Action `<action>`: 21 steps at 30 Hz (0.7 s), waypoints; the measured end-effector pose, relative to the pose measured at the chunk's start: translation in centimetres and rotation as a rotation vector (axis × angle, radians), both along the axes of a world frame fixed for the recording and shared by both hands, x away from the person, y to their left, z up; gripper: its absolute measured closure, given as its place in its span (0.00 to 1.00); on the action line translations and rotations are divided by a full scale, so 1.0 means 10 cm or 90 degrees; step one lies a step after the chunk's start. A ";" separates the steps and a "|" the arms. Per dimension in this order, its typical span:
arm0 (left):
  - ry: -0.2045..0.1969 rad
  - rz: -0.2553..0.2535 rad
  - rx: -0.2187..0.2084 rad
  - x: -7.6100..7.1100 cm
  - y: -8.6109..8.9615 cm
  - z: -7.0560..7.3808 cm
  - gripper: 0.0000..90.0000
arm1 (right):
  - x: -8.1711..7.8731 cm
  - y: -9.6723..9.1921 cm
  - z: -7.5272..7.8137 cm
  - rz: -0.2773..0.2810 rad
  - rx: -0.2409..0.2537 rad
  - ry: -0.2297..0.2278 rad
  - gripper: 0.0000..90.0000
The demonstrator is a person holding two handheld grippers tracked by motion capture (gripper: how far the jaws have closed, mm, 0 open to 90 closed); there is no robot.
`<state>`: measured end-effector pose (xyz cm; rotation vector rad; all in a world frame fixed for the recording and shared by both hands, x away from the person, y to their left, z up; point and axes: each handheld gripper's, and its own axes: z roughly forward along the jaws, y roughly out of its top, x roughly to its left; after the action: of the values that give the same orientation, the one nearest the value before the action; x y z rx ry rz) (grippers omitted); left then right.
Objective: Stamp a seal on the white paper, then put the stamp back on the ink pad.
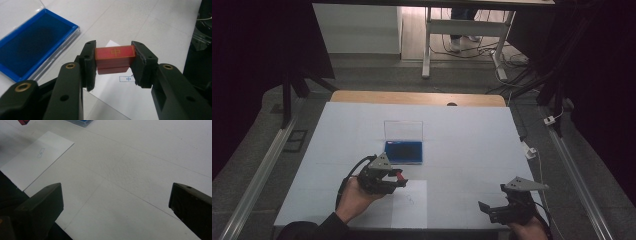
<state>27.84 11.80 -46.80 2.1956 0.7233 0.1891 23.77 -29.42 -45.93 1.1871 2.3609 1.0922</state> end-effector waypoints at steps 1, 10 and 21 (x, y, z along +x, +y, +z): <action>0.001 0.001 0.000 0.01 0.01 0.01 0.64 | 0.00 0.00 0.00 0.000 0.000 0.000 0.00; 0.005 0.023 -0.011 0.12 0.09 0.07 0.64 | 0.01 0.01 0.00 -0.002 0.000 0.002 0.00; 0.012 0.042 -0.023 0.28 0.14 0.08 0.64 | 0.01 0.01 0.00 -0.003 -0.001 0.002 0.00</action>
<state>30.66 13.24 -45.95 2.1432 0.8040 0.1874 23.84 -29.36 -45.96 1.1941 2.3603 1.0885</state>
